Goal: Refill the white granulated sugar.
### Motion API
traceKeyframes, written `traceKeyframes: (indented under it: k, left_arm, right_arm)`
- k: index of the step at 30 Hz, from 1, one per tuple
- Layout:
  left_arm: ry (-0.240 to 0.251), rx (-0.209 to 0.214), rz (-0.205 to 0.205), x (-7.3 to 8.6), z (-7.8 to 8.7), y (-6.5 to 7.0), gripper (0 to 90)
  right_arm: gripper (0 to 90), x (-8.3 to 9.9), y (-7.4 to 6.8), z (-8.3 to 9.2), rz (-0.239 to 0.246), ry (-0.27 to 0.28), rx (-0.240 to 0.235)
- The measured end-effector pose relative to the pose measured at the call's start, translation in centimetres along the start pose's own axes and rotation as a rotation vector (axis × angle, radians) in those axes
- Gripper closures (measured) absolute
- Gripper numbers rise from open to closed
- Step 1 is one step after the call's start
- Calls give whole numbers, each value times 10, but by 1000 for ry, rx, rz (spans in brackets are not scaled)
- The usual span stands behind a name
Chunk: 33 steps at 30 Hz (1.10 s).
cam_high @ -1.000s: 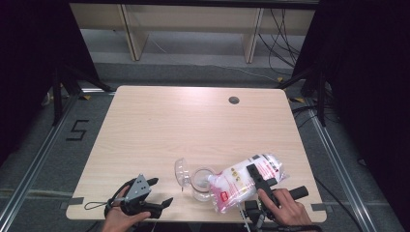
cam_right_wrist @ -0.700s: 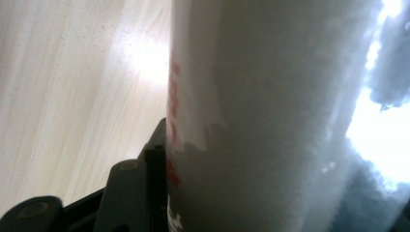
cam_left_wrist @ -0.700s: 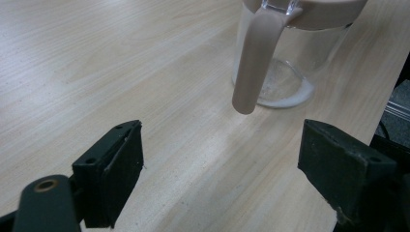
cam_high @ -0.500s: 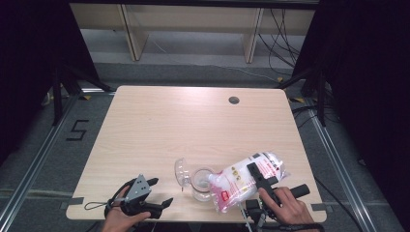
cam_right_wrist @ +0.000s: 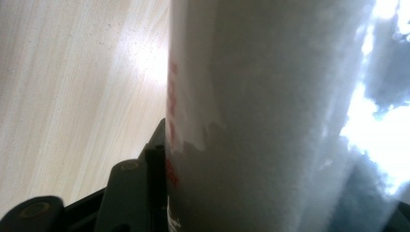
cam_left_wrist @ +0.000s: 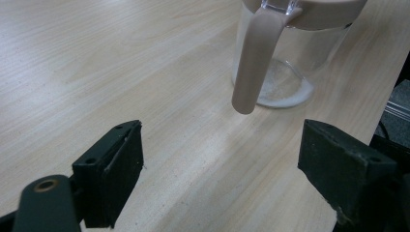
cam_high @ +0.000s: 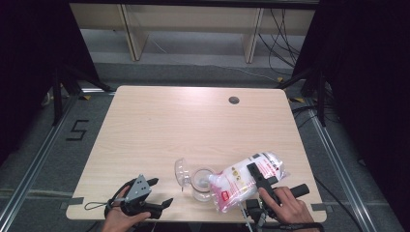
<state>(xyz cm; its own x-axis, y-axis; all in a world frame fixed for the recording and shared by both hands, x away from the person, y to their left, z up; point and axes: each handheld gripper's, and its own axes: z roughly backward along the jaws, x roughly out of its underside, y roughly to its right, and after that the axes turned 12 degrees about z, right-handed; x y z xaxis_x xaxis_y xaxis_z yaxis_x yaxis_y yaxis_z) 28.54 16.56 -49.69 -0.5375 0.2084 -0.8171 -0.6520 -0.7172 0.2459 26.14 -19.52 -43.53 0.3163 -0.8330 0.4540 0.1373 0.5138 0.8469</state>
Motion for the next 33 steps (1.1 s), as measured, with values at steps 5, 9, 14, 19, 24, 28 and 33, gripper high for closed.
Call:
traceKeyframes:
  k: [5,9,14,19,24,28,33]
  left_arm:
    - [4,-4,-20,0,0,-1,158]
    - [-19,-16,-26,0,1,-2,158]
    - [3,-6,-5,0,0,-1,158]
    - [-5,-3,-13,0,0,0,158]
    - [-9,-2,-7,0,0,-1,158]
    - [-4,0,-7,0,1,0,158]
    - [-9,-1,-10,0,0,-1,158]
  right_arm:
    - [501,-4,2,1,-7,13,5]
    - [502,-3,6,-2,-1,35,-6]
    - [503,6,1,-1,-17,-6,-4]
    - [503,7,3,1,-1,-2,6]
    - [504,-1,3,0,-14,12,0]
    - [505,1,4,-3,-7,13,12]
    - [507,8,0,0,-7,-18,-10]
